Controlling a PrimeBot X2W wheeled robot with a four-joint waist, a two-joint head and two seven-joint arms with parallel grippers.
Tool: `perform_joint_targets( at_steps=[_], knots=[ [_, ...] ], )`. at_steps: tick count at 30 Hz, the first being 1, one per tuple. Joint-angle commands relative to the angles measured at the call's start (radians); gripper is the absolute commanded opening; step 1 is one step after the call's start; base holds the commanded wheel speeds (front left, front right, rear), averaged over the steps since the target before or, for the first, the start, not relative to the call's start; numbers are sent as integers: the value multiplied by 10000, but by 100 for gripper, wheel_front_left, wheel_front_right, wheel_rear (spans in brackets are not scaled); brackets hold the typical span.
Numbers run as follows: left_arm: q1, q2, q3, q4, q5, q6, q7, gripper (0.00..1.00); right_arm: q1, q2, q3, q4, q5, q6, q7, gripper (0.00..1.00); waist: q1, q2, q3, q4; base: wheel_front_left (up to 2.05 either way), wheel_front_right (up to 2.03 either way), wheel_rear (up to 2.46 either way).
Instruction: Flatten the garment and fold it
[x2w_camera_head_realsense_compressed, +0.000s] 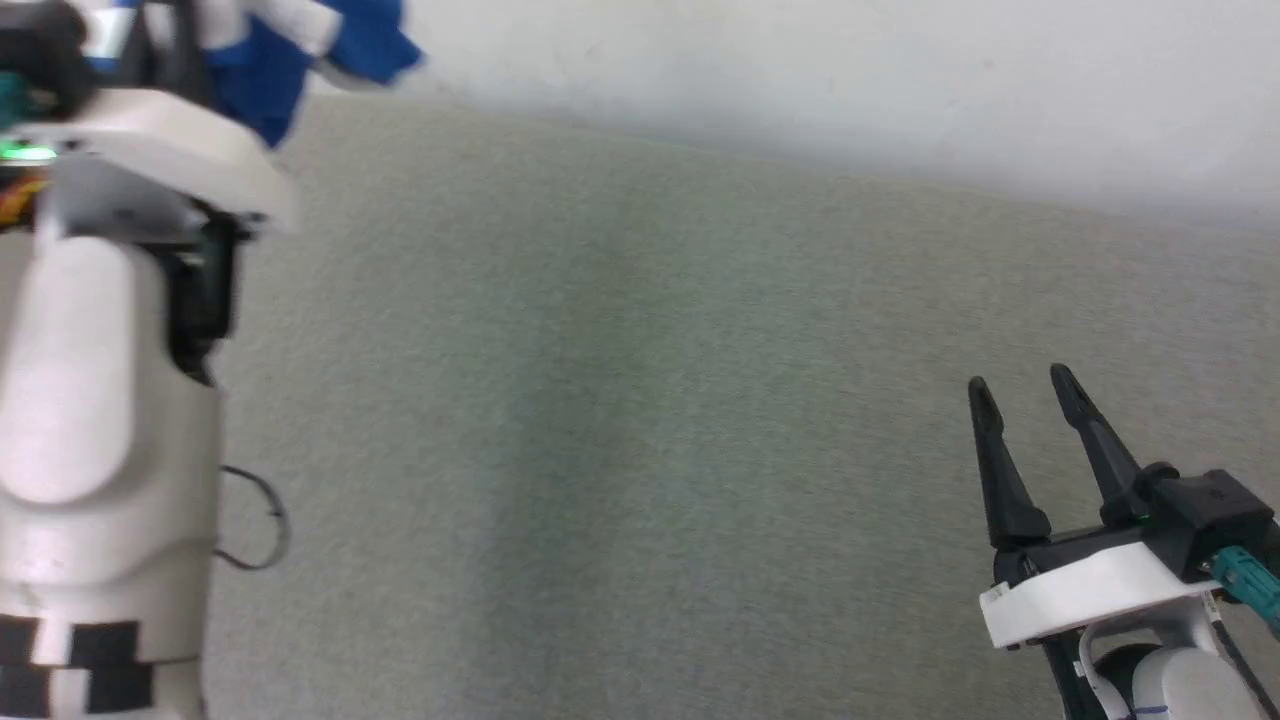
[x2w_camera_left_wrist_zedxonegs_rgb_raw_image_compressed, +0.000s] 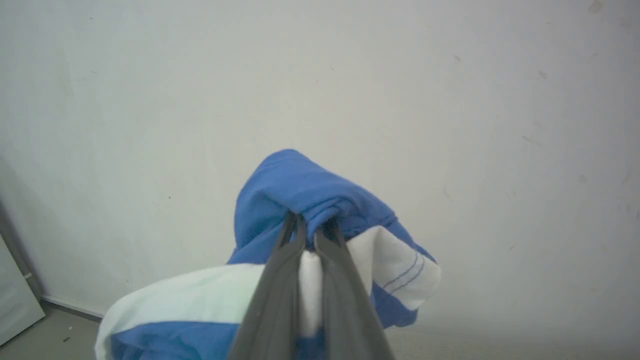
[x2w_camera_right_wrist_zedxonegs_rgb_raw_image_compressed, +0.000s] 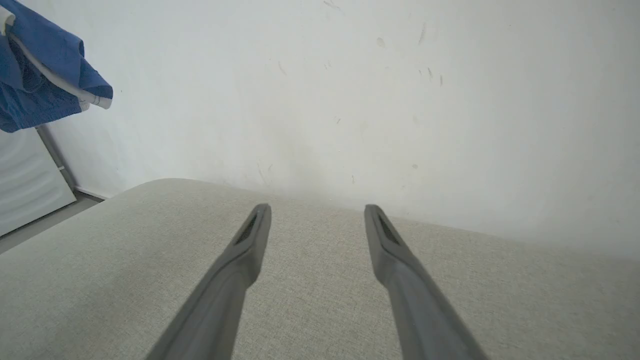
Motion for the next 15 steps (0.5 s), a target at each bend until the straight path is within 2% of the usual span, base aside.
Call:
perform_joint_targets(
  at_steps=[1,10,15],
  knots=[
    [158,-267,-208,-176,15,-116,-4,0,131,19,-79,62,-12,-9,-58,100,1,-1,-457,-901,0,0,0],
    [1480,-2121,-1889,-988,-558,-800,269,0,401,27,-419,339,232,-9,-99,100,1,-1,-750,-2937,0,0,0],
    [2563,-2664,-2775,-1369,-922,-907,126,0,602,28,-564,323,250,-9,-39,100,1,-1,-659,-3744,0,0,0]
  ],
)
